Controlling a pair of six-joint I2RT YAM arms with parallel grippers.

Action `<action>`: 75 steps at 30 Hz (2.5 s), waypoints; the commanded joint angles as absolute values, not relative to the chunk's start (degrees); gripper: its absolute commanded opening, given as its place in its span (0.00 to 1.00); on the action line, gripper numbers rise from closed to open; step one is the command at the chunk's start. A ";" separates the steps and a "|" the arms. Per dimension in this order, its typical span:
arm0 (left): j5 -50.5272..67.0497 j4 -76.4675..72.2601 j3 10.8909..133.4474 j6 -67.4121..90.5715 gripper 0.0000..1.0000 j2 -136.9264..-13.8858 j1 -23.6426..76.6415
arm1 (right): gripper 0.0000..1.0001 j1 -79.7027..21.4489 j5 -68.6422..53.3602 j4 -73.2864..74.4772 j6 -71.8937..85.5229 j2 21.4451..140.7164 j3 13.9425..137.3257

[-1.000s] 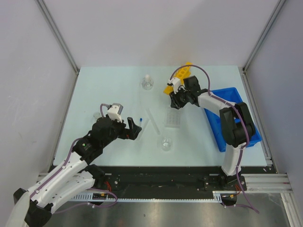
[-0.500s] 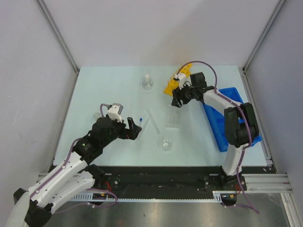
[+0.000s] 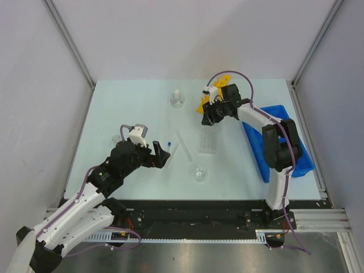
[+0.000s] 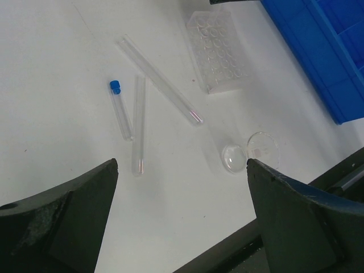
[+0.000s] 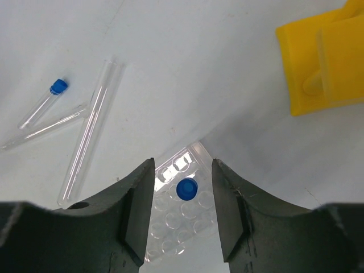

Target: Organize the chemistry lab equipment

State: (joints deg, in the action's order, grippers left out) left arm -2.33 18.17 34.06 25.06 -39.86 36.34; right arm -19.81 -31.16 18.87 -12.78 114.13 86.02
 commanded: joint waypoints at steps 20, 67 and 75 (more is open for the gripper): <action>-1.58 17.40 33.31 26.37 0.99 -39.55 35.95 | 0.22 -22.50 -23.47 17.58 -14.85 110.92 84.29; -1.23 16.96 32.96 26.63 0.99 -39.55 35.95 | 0.22 -23.73 -22.50 6.85 -17.58 103.27 72.86; -0.97 16.88 32.78 26.81 0.99 -39.29 35.95 | 0.24 -23.55 -23.47 7.82 -19.25 102.30 72.16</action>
